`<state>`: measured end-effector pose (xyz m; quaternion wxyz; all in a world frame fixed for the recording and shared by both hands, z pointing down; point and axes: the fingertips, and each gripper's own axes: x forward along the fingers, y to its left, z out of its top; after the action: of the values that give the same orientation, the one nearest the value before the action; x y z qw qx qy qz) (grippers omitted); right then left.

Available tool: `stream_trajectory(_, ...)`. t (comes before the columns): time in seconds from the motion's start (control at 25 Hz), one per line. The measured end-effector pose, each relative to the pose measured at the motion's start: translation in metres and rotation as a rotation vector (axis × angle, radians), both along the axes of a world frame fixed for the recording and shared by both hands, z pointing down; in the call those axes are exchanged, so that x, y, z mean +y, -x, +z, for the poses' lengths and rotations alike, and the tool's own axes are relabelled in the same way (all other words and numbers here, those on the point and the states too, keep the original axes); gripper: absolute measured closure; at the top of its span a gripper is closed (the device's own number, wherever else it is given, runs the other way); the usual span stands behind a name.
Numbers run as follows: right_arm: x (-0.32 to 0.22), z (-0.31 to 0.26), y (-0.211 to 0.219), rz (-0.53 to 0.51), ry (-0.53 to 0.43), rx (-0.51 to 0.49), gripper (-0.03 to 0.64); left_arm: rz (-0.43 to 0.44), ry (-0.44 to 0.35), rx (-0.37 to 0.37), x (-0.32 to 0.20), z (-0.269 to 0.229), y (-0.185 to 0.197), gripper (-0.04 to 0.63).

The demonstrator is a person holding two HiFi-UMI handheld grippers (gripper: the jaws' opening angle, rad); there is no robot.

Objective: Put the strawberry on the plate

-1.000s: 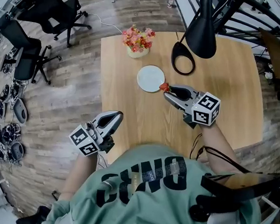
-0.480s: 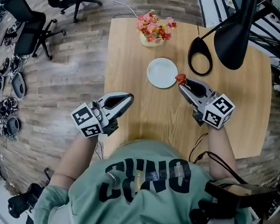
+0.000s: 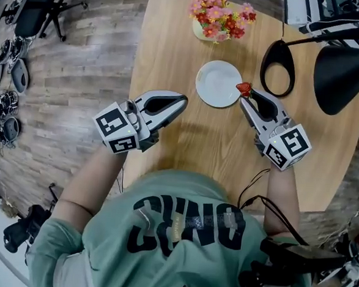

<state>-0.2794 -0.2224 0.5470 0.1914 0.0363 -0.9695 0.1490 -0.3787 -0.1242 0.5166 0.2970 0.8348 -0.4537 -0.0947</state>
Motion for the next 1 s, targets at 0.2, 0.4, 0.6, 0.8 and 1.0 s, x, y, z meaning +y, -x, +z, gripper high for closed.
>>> stream_trajectory(0.2, -0.018, 0.04, 0.025, -0.021, -0.075, 0.051, 0.505, -0.003, 0.011, -0.041, -0.035, 0.037, 0.017, 0.591)
stream_trajectory(0.4, -0.014, 0.073, 0.045, -0.084, -0.173, 0.145, 0.505, 0.008, 0.024, -0.085, -0.052, 0.067, 0.024, 0.591)
stream_trajectory(0.6, -0.008, 0.1, 0.055, -0.114, -0.205, 0.206, 0.505, 0.017, 0.055, -0.145, -0.058, 0.103, 0.029, 0.591)
stream_trajectory(0.8, -0.018, 0.116, 0.066, -0.115, -0.207, 0.223, 0.505, 0.043, 0.091, -0.191, -0.066, 0.121, 0.032, 0.591)
stream_trajectory(1.0, -0.015, 0.13, 0.079, -0.188, -0.279, 0.252, 0.505, 0.044, 0.094, -0.212, -0.071, 0.132, 0.033, 0.591)
